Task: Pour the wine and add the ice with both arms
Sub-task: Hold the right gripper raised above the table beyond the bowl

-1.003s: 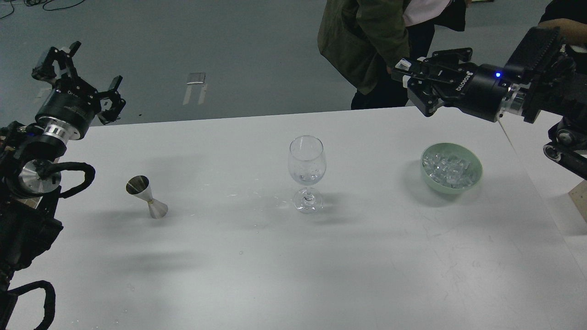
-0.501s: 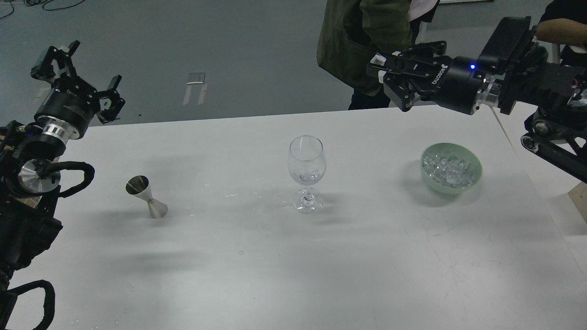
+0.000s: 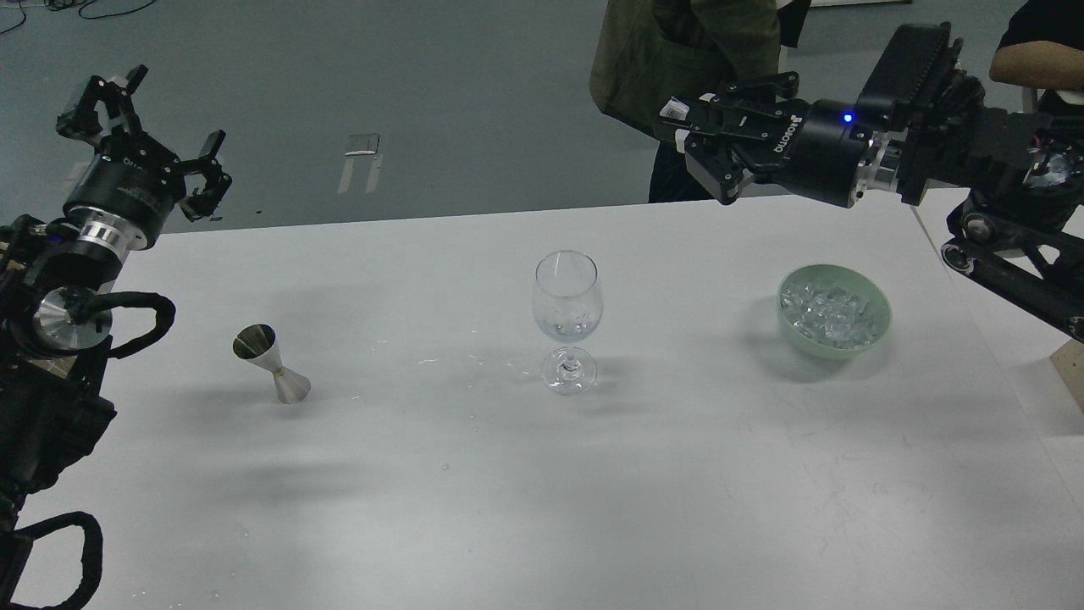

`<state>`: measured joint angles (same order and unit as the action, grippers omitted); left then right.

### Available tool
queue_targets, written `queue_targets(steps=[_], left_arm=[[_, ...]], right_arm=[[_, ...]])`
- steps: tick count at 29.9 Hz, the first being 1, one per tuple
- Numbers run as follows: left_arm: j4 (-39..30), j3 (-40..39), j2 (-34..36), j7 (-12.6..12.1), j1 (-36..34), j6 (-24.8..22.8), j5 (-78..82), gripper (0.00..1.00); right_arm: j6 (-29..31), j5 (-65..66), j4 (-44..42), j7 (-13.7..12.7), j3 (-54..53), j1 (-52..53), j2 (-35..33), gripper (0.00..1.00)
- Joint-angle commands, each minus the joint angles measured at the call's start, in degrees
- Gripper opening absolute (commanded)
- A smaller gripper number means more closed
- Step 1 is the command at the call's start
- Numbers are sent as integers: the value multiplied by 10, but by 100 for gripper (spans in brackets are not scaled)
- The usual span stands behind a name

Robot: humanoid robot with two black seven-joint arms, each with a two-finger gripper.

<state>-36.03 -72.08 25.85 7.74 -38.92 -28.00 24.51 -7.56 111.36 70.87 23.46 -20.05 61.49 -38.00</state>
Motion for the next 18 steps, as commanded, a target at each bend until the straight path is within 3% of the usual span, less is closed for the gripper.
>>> queue_targets(steps=[1,18], left_arm=[[0,0,0,0,0,0,1,98],[0,0,2,0,0,0,1,98]], right_arm=[[0,0,0,0,0,-1,-1,0],[0,1,0,0,0,-1,-2,0]])
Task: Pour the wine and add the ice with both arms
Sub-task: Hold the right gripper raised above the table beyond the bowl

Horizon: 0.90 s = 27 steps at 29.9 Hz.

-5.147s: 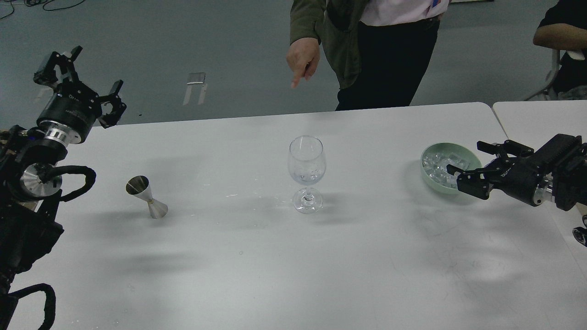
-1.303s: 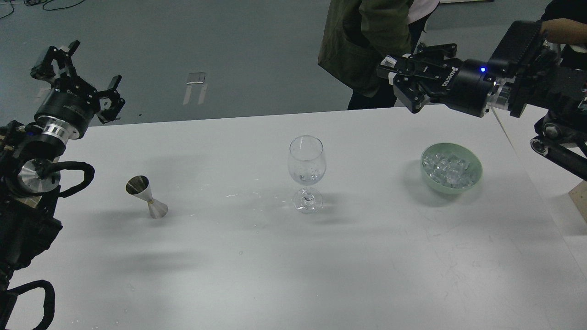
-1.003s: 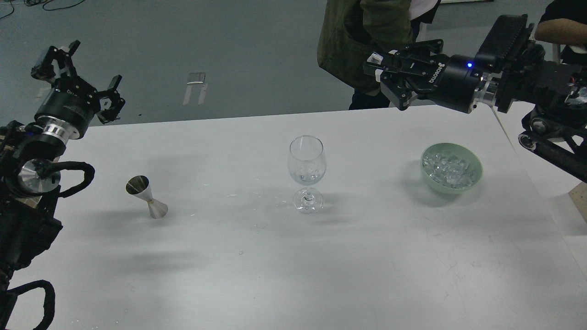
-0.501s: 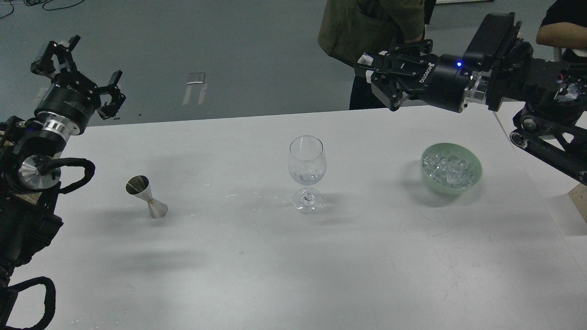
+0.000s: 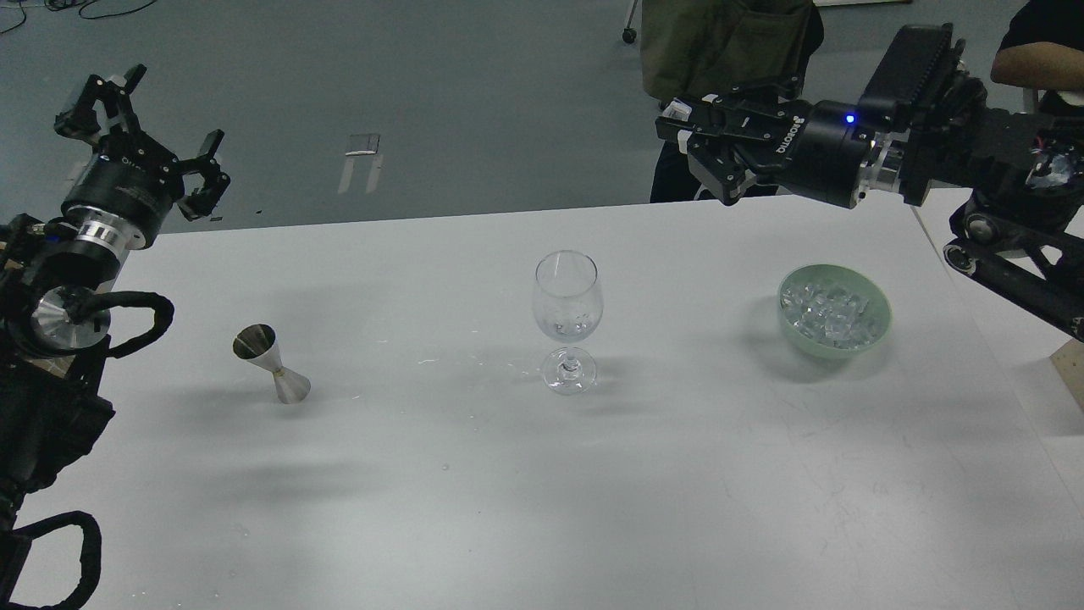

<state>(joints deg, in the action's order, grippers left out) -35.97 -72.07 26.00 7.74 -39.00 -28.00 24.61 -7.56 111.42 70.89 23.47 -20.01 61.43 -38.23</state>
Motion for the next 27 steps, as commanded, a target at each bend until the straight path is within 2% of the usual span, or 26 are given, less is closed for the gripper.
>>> queue_targets(steps=[1,27], left_arm=[[-1,0,0,0,0,0,0,98],[0,1,0,-1,-1,0,1,98]], right_arm=[[0,0,0,0,1,0,-1,0],[2,-2,1,2,0,1,12,0]])
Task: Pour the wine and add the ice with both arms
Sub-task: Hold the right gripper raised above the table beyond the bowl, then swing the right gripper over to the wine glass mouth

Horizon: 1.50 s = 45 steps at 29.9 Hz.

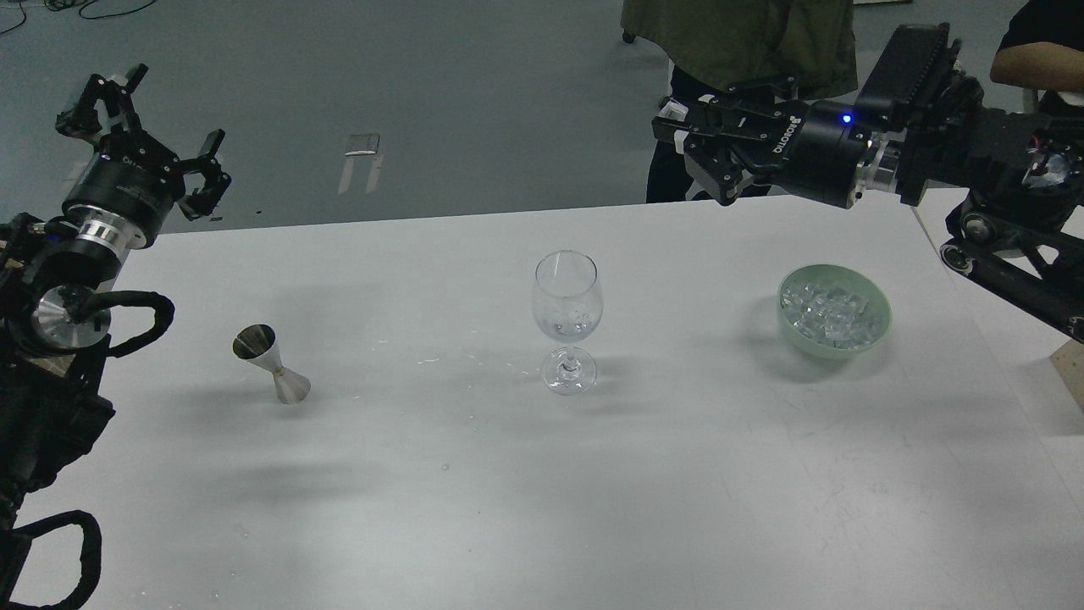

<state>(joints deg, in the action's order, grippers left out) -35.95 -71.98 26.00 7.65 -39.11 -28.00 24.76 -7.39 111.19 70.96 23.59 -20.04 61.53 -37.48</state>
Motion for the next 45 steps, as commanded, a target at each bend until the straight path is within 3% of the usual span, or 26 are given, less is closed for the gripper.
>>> queue_targets(steps=[1,18,45], left_arm=[[0,0,0,0,0,0,0,98],[0,0,-2,0,-1,0,0,98],[-1,0,-11,0,-1,0,1,98]], right_arm=[[1,-1,1,0,1,0,8,0],[27,9,2,3,42,-3,79,0],[54,10,-6,4,83,-3,108,0]])
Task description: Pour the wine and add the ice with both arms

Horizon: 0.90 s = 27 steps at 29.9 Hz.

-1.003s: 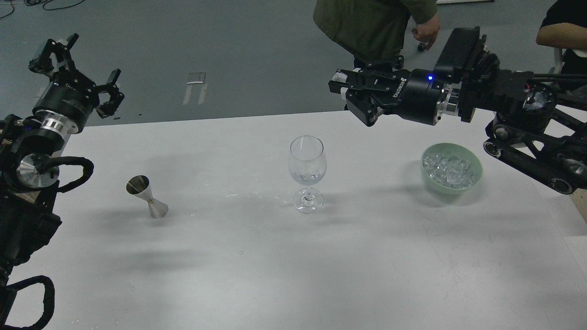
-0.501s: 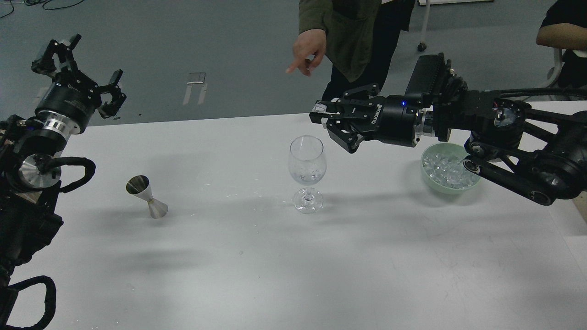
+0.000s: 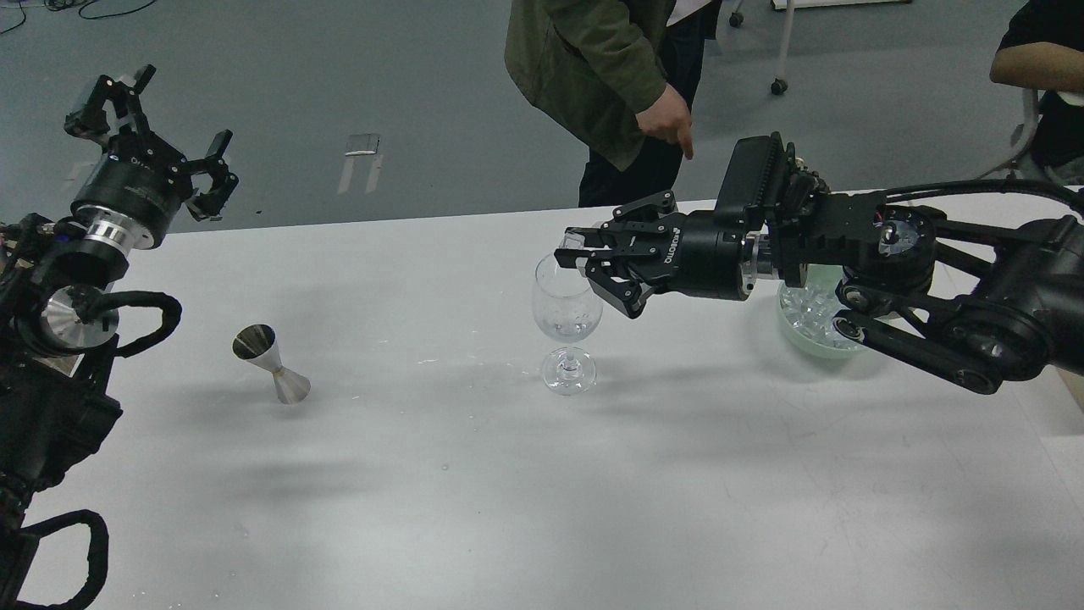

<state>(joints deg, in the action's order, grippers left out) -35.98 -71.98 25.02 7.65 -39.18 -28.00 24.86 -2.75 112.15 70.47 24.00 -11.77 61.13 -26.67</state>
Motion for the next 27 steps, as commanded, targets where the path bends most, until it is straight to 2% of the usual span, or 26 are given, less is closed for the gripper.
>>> queue_targets(steps=[1,27], left_arm=[[0,0,-2,0,0,0,0,98],[-1,0,-8,0,0,0,0,98]], right_arm=[[13,0,-2,0,1,1,1,0],[31,0,-29,2,23,11,59,0]])
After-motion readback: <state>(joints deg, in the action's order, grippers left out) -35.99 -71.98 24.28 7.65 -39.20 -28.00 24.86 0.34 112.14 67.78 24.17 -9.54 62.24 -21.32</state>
